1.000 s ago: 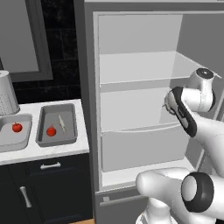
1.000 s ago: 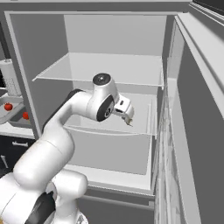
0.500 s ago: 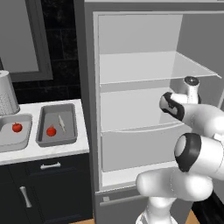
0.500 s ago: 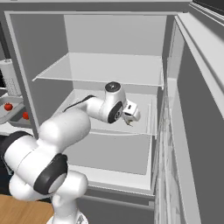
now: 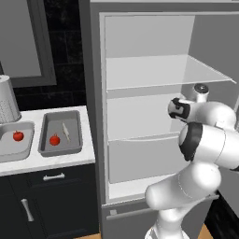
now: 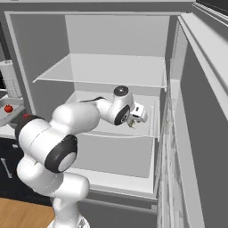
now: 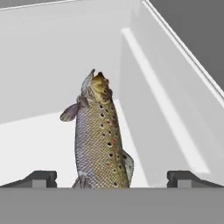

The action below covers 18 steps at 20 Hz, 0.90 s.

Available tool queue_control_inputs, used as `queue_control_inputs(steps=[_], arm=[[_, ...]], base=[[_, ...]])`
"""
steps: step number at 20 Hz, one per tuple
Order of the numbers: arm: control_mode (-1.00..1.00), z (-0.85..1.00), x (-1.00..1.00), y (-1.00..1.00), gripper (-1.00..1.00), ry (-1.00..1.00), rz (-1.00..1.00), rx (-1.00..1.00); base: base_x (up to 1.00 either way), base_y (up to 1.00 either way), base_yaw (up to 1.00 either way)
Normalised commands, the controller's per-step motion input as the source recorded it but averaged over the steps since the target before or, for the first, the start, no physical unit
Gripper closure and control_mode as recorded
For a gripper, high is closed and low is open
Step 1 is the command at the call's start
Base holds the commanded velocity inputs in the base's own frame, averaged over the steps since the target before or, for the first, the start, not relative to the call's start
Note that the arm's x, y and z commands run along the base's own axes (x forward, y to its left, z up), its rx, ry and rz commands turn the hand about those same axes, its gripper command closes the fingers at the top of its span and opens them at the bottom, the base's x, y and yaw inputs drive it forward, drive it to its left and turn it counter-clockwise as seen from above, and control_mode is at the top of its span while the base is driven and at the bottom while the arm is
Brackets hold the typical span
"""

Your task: Place one tomato and one fish in each tupperware on the nearby counter, to pack two identical lunches.

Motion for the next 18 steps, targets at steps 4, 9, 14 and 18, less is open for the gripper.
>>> queue_control_inputs(steps=[4, 9, 14, 18], arm=[[-1.00, -0.33, 0.34, -0.01, -1.00, 0.01, 0.00, 0.00], [-1.00, -0.36, 0.19, 0.00, 1.00, 0.03, 0.00, 0.00], [-1.00, -0.59, -0.13, -0.05, 1.00, 0.01, 0.02, 0.00], [-1.00, -0.13, -0.06, -0.04, 1.00, -0.01, 0.00, 0.00]], base=[[0.00, 0.00, 0.00], [0.00, 0.00, 0.00], [0.00, 0.00, 0.00], [0.00, 0.00, 0.00]])
